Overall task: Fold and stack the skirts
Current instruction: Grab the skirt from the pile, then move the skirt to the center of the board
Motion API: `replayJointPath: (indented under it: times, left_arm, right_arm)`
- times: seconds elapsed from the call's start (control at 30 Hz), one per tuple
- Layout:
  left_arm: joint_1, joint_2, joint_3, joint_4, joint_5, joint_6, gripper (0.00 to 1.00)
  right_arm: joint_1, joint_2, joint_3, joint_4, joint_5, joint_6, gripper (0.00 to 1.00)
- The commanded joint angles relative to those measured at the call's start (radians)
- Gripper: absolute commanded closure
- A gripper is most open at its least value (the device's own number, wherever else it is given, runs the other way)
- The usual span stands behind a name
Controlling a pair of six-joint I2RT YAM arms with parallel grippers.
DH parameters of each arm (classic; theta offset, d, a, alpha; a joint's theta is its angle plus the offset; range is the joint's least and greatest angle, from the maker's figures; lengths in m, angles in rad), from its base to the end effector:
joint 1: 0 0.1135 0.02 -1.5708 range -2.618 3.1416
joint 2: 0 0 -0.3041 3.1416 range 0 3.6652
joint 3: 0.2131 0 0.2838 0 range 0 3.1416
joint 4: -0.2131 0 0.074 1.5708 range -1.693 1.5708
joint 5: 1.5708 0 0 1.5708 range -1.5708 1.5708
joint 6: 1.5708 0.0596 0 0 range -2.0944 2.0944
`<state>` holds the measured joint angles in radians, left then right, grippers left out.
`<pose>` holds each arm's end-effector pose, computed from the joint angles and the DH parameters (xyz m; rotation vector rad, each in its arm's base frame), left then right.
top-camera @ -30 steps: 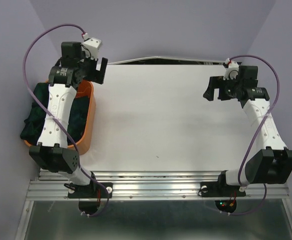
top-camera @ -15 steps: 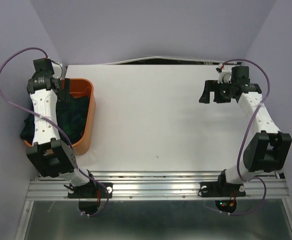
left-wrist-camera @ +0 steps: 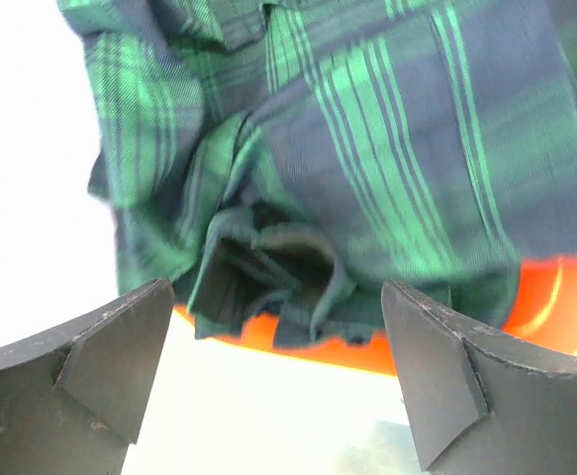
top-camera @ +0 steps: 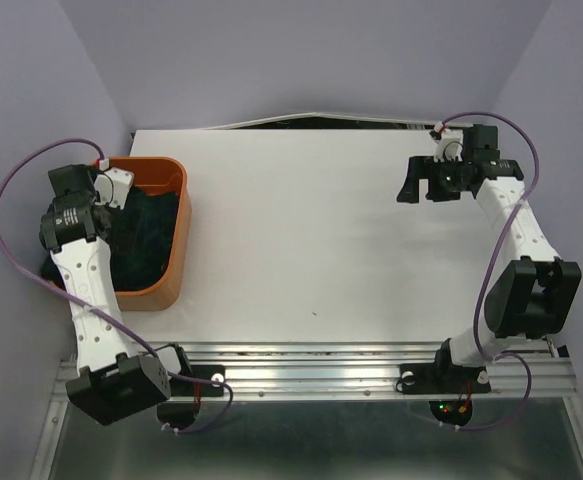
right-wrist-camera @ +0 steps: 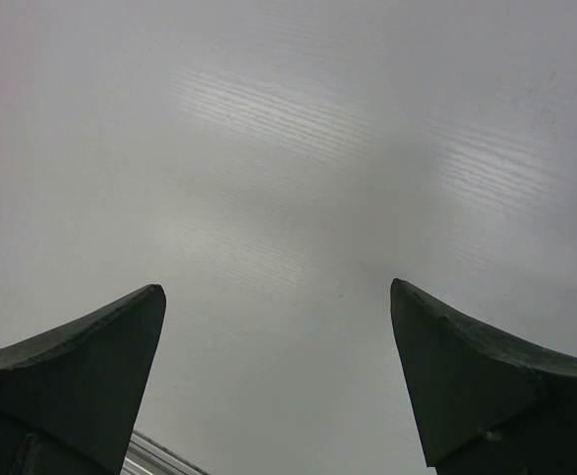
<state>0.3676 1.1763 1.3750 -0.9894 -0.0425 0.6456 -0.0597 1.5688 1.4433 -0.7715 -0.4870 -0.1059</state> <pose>0.2390 0.0948 0.4129 0.3153 2.4065 0.5292 0.3821 0.0051 0.3434 -0.2626 2.3803 0.5215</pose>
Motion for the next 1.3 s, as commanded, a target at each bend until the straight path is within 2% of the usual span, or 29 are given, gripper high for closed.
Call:
replayJointPath:
  times: [0.0, 0.1, 0.3, 0.43, 0.6, 0.67, 0.7, 0.77, 0.8, 0.87, 0.9, 1.0, 1.07, 1.27]
  left_arm:
    - [0.002, -0.049, -0.071, -0.078, 0.003, 0.1, 0.02]
    - [0.005, -0.046, -0.122, -0.035, -0.033, 0.094, 0.02]
    - [0.011, 0.014, -0.131, 0.077, -0.086, 0.036, 0.02]
    - [0.022, 0.005, -0.229, 0.17, -0.14, 0.012, 0.02]
    - [0.031, -0.006, -0.286, 0.207, -0.157, -0.014, 0.03]
    - [0.033, -0.003, -0.303, 0.218, -0.152, -0.026, 0.12]
    - [0.034, -0.007, -0.304, 0.222, -0.151, -0.029, 0.24]
    - [0.034, -0.015, -0.297, 0.238, -0.146, -0.043, 0.4]
    - [0.034, -0.018, -0.284, 0.238, -0.14, -0.047, 0.56]
    - [0.034, -0.042, -0.222, 0.238, -0.116, -0.067, 0.74]
    - [0.034, -0.052, -0.194, 0.245, -0.109, -0.075, 1.0]
    - [0.034, -0.079, -0.039, 0.235, -0.062, -0.098, 1.0]
    - [0.034, -0.079, 0.117, 0.224, -0.028, -0.121, 1.0]
    - [0.031, 0.009, 0.525, 0.285, 0.206, -0.228, 1.0]
  right_arm:
    - [-0.006, 0.007, 0.028, -0.006, -0.024, -0.02, 0.0]
    - [-0.006, 0.01, 0.029, -0.003, -0.03, -0.017, 0.0]
    - [-0.006, 0.011, 0.038, -0.002, -0.035, -0.008, 0.0]
    - [-0.006, -0.003, 0.031, 0.0, -0.033, -0.009, 0.0]
    - [-0.006, -0.006, 0.028, 0.005, -0.032, -0.009, 0.0]
    - [-0.006, -0.006, 0.029, 0.005, -0.03, -0.009, 0.0]
    - [-0.006, -0.007, 0.029, 0.006, -0.028, -0.011, 0.0]
    - [-0.006, -0.01, 0.028, 0.009, -0.028, -0.011, 0.0]
    - [-0.006, -0.012, 0.026, 0.009, -0.03, -0.009, 0.0]
    - [-0.006, -0.015, 0.025, 0.011, -0.03, -0.009, 0.0]
    - [-0.006, -0.016, 0.023, 0.012, -0.03, -0.006, 0.0]
    - [-0.006, -0.024, 0.017, 0.018, -0.033, -0.003, 0.0]
    - [-0.006, -0.03, 0.017, 0.023, -0.032, -0.003, 0.0]
    - [-0.006, -0.032, 0.026, 0.031, -0.039, 0.009, 0.0]
